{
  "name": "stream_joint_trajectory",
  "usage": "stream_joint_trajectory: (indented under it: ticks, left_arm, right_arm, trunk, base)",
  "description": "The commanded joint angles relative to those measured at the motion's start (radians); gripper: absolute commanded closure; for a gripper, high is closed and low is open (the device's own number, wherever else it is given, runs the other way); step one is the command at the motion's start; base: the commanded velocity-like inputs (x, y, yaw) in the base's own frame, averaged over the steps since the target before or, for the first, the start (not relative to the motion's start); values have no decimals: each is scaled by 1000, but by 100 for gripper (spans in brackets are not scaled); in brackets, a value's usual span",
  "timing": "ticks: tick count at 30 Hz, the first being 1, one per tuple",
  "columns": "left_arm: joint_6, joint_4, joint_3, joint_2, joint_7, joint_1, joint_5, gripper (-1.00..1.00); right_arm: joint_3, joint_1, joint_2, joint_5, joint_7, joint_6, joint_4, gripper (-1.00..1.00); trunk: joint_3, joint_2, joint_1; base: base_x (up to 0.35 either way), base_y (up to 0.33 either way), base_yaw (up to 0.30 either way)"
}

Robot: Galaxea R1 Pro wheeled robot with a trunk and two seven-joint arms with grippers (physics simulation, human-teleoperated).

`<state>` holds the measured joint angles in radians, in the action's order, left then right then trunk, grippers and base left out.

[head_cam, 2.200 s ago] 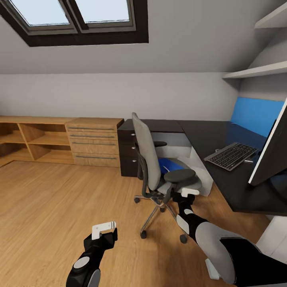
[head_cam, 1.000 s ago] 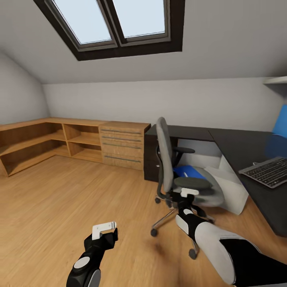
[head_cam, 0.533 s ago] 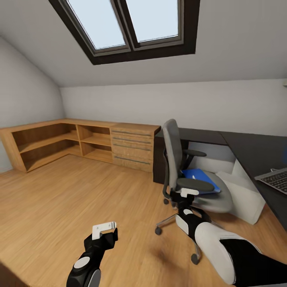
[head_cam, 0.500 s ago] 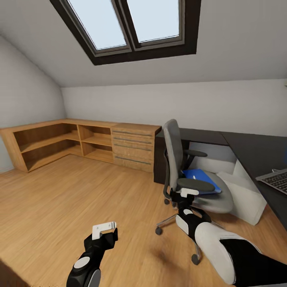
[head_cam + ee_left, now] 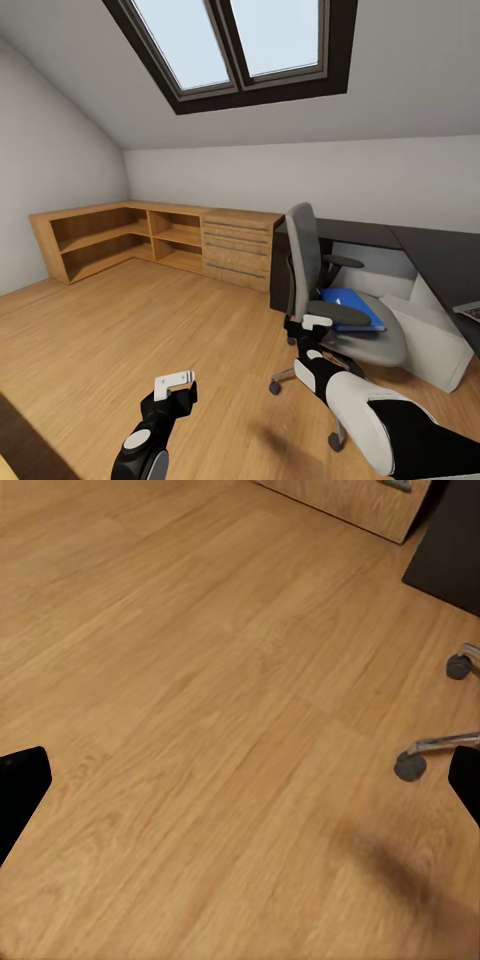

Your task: In the bedroom, organize the workspace by keeping the computer under the desk, ensuring the monitor is on the desk, placing the keyboard on the desk next to the monitor, placing the mouse on the desk next to the keyboard, moving the folder from the swivel chair onto the desk next to the mouse, stacking the notebook on top of the folder with the pen on top of the notebook, and positioning the swivel chair next to the desk.

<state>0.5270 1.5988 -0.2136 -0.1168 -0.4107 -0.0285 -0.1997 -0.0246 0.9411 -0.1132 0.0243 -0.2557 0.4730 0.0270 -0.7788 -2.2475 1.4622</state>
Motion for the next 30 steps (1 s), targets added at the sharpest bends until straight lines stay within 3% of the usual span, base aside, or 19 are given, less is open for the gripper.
stream_joint_trajectory:
  ticks: [1,16,30]
  left_arm:
    - [2,1,-1,0,-10,-1,-10,-100]
    - [4,1,-1,0,-10,-1,-12,-100]
    - [1,4,5,-1,-10,-1,-16,-100]
  right_arm:
    - [0,1,0,2,0,4,-1,-100]
    - [0,1,0,2,1,4,-1,-100]
    - [-3,1,1,3,2,2,-1,-100]
  trunk:
    - [-1,-1,0]
    - [-1,-1,0]
    - [-1,-1,0]
  base:
    - [0,0,24]
    - [-133,0,-11]
    - [-11,0,-257]
